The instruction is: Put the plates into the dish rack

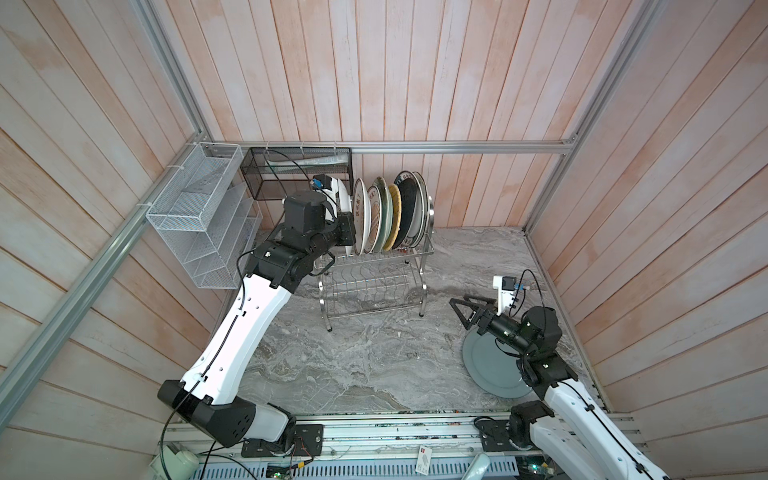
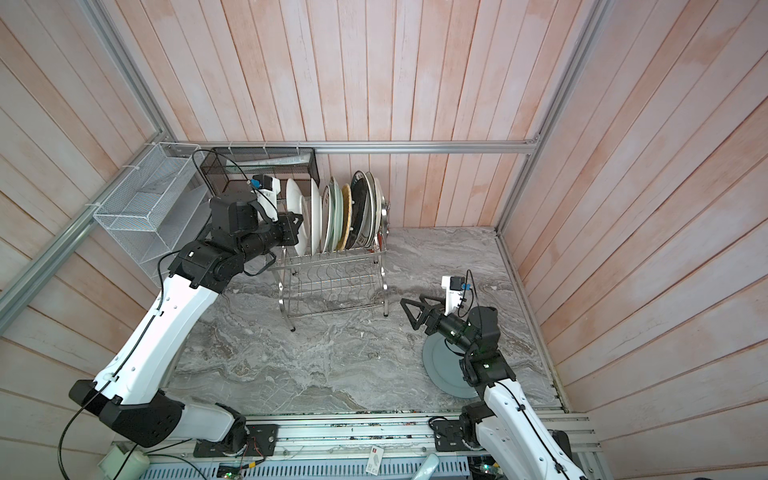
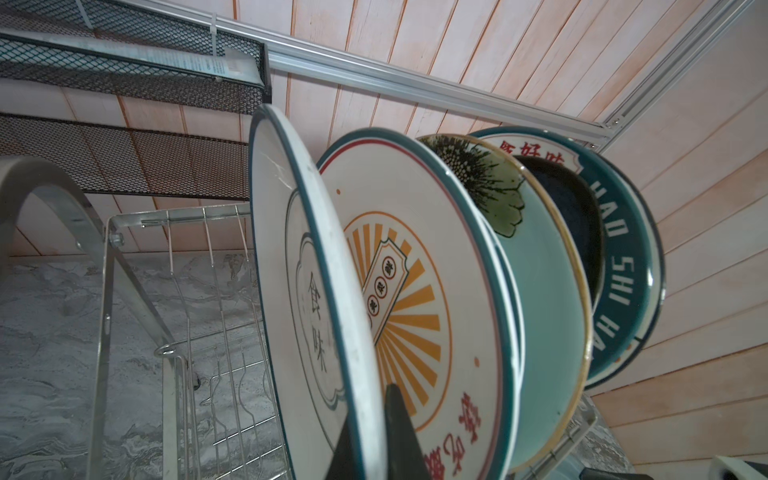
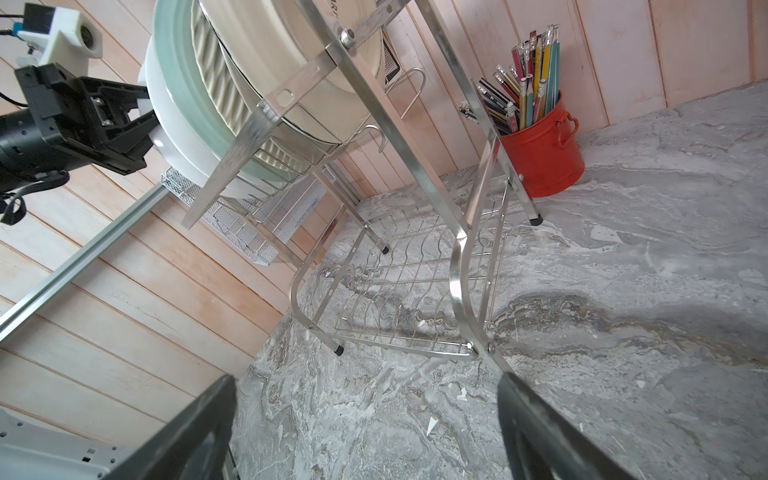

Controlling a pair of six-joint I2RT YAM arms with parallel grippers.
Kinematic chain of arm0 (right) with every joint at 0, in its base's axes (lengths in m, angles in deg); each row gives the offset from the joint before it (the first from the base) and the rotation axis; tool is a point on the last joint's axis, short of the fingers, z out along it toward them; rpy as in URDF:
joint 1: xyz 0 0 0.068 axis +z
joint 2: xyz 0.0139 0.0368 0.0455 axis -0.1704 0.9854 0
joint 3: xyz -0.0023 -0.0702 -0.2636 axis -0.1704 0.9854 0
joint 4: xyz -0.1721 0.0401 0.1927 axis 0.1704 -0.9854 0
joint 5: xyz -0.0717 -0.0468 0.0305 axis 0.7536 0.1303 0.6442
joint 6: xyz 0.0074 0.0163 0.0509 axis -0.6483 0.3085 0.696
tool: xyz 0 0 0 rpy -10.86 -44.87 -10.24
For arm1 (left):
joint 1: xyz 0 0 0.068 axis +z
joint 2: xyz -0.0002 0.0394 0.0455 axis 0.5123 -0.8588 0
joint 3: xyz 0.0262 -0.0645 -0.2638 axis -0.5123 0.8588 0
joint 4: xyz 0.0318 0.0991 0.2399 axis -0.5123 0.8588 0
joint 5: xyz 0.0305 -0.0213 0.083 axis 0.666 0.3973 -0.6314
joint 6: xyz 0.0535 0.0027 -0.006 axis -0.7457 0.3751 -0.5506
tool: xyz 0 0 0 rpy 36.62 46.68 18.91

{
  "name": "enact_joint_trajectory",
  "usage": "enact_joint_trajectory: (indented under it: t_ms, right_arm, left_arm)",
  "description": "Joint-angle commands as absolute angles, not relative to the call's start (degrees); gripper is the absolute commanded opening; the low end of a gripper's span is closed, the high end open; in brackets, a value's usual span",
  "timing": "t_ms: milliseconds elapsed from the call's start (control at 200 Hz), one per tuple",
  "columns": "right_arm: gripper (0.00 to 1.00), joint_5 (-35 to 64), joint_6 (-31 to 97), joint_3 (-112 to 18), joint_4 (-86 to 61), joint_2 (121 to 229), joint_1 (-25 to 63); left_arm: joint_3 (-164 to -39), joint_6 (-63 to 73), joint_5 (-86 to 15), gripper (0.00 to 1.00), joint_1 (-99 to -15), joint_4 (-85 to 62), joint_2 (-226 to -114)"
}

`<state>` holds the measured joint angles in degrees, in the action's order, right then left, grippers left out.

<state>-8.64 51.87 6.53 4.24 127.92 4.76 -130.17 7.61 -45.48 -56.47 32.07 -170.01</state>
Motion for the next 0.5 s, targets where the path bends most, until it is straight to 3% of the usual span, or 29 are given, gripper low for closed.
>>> enact_joint_trajectory:
  t_ms: [0,495]
  right_arm:
    - [0.98,-8.96,51.96,6.31,3.79,127.33,5.13]
    - [0.98,-8.81,52.40,6.05,3.54,127.43,5.66]
  left_arm:
    - [-129.27,7.83,-46.98,0.00,-56.31,28.14,-170.14]
    - [-128.80,7.68,-50.00,0.00,-56.39,29.25,-172.69]
